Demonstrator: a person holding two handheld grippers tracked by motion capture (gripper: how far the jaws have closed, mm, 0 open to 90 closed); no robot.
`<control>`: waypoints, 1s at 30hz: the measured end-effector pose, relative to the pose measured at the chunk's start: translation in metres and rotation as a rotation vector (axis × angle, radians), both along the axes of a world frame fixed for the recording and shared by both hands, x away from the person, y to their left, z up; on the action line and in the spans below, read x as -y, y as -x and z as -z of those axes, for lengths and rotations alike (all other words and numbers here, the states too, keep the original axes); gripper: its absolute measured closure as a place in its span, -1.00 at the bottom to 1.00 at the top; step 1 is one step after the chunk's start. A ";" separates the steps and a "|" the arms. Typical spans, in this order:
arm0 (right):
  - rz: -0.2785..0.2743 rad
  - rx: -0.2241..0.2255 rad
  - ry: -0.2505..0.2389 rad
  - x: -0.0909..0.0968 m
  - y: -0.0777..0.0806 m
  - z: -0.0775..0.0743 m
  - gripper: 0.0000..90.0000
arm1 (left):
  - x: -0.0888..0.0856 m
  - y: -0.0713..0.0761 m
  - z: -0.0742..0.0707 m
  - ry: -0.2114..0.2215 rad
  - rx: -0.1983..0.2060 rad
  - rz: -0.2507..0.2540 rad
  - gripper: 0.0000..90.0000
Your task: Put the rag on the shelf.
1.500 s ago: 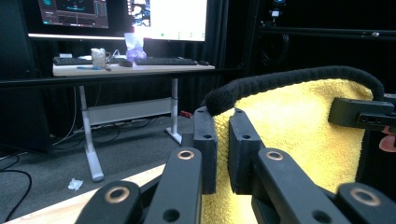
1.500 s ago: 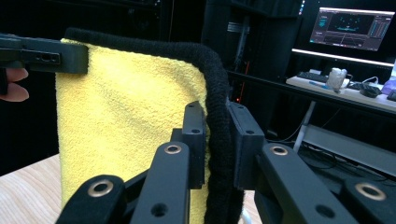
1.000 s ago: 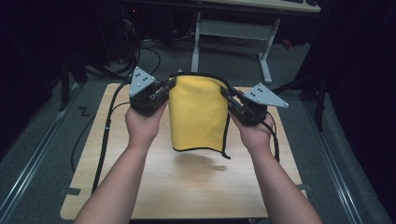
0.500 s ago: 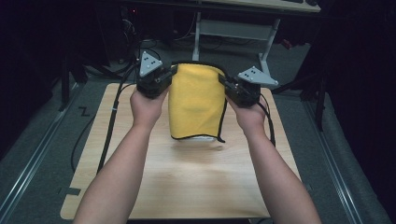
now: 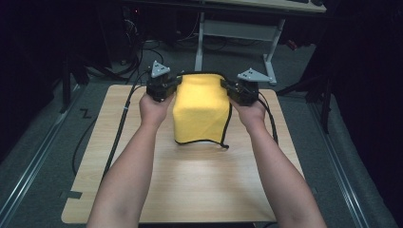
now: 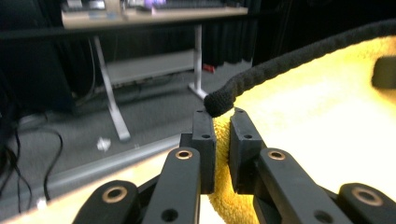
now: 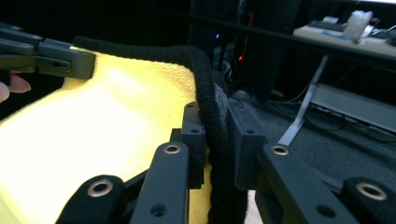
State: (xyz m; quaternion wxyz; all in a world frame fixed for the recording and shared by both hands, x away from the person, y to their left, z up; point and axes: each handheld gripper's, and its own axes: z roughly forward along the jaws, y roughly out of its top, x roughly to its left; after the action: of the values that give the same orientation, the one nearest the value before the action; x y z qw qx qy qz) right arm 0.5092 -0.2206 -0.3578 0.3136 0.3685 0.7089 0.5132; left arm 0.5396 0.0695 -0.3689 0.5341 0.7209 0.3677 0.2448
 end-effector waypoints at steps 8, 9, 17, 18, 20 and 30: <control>-0.015 -0.059 0.030 0.005 -0.006 0.020 0.77 | 0.002 0.003 0.027 -0.019 -0.069 0.015 0.88; -0.011 -0.070 0.032 0.005 -0.007 0.022 0.77 | 0.002 0.004 0.029 -0.018 -0.076 0.015 0.88; -0.011 -0.116 0.035 0.002 -0.009 0.032 0.78 | -0.004 0.008 0.048 0.015 -0.139 0.030 0.88; -0.012 -0.127 0.032 0.003 -0.009 0.033 0.78 | -0.005 0.009 0.050 0.024 -0.146 0.033 0.88; -0.013 -0.136 0.024 0.004 -0.010 0.035 0.78 | -0.006 0.009 0.053 0.034 -0.150 0.037 0.88; 0.001 -0.197 -0.030 0.007 -0.012 0.050 0.78 | -0.009 0.011 0.072 0.054 -0.189 0.062 0.88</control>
State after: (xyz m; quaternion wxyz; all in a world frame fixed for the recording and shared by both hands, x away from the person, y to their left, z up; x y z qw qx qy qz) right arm 0.5215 -0.2277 -0.4082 0.2369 0.4222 0.7283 0.4850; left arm 0.5287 0.0784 -0.4411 0.5234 0.7373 0.4004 0.1491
